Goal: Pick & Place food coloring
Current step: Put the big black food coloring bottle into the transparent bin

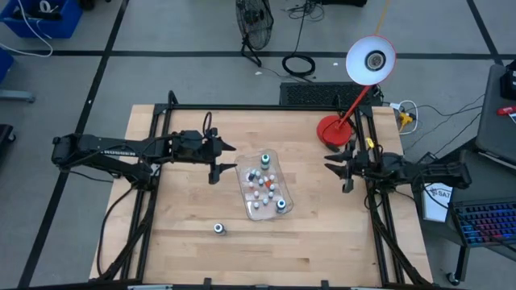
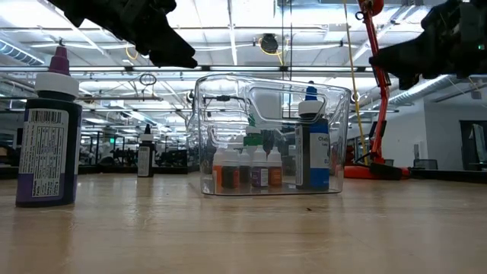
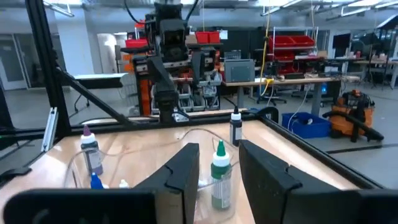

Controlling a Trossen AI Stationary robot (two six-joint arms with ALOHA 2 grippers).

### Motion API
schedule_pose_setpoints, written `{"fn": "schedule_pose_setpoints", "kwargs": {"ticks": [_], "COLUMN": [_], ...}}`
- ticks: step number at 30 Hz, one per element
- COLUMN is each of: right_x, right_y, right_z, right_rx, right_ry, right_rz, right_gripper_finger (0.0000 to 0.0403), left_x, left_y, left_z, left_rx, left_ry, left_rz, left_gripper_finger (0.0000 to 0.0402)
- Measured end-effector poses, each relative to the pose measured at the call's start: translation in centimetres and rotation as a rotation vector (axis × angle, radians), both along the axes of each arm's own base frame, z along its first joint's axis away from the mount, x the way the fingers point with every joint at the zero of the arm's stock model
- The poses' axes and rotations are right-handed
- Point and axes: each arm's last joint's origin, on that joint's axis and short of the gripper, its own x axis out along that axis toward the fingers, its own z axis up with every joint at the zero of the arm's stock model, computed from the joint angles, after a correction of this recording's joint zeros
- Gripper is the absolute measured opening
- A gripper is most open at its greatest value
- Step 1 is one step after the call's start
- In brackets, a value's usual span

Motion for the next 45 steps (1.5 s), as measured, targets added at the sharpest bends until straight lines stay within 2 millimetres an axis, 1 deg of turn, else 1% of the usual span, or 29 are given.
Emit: {"fn": "schedule_pose_setpoints", "kwargs": {"ticks": [1,4,10,12,16,19,22,29,32,34,36,40,42,45], "right_x": [0.1,0.1,0.1,0.2,0.2,0.3,0.3,0.2,0.2,0.2,0.2,0.2,0.2,0.2], "right_y": [0.0,0.0,0.0,0.0,0.4,0.4,0.4,-0.1,-0.1,-0.1,-0.1,-0.1,-0.1,-0.1], "right_z": [-0.4,-0.1,-0.5,-1.0,-2.0,-2.2,-2.2,-2.1,-2.1,-2.1,-2.1,-2.0,-1.9,-1.8], "right_rx": [-0.007,-0.025,-0.030,0.045,0.291,0.333,0.269,-0.003,-0.074,-0.085,-0.086,-0.086,-0.085,-0.084], "right_ry": [0.001,-0.039,-0.016,0.029,0.108,0.123,0.131,0.150,0.162,0.164,0.164,0.157,0.147,0.133], "right_rz": [-0.001,-0.003,0.001,0.015,0.109,0.126,0.107,-0.063,-0.069,-0.068,-0.067,-0.067,-0.068,-0.070], "right_gripper_finger": [0.0102,0.0102,0.0102,0.0103,0.0102,0.0102,0.0102,0.0098,0.0101,0.0102,0.0102,0.0102,0.0102,0.0102], "left_x": [0.0,0.0,-0.2,-0.3,-0.9,-1.2,-1.5,-2.2,-2.9,-3.4,-3.7,-4.3,-4.4,-4.1], "left_y": [0.0,0.0,0.0,0.1,0.6,1.1,1.6,2.9,3.5,4.1,5.0,7.4,8.7,10.7], "left_z": [0.0,0.0,-0.3,-0.6,-1.0,-1.0,-0.9,-0.3,0.7,1.9,3.1,4.1,3.8,2.5], "left_rx": [-0.002,-0.003,-0.013,-0.024,0.005,-0.023,-0.052,-0.129,-0.191,-0.227,-0.270,-0.362,-0.419,-0.474], "left_ry": [0.000,0.000,0.036,0.066,0.165,0.210,0.238,0.297,0.357,0.373,0.387,0.474,0.539,0.623], "left_rz": [0.001,0.002,0.019,0.081,0.222,0.274,0.301,0.406,0.498,0.575,0.648,0.766,0.796,0.803], "left_gripper_finger": [0.0269,0.0269,0.0269,0.0269,0.0269,0.0269,0.0269,0.0269,0.0269,0.0269,0.0269,0.0269,0.0269,0.0269]}}
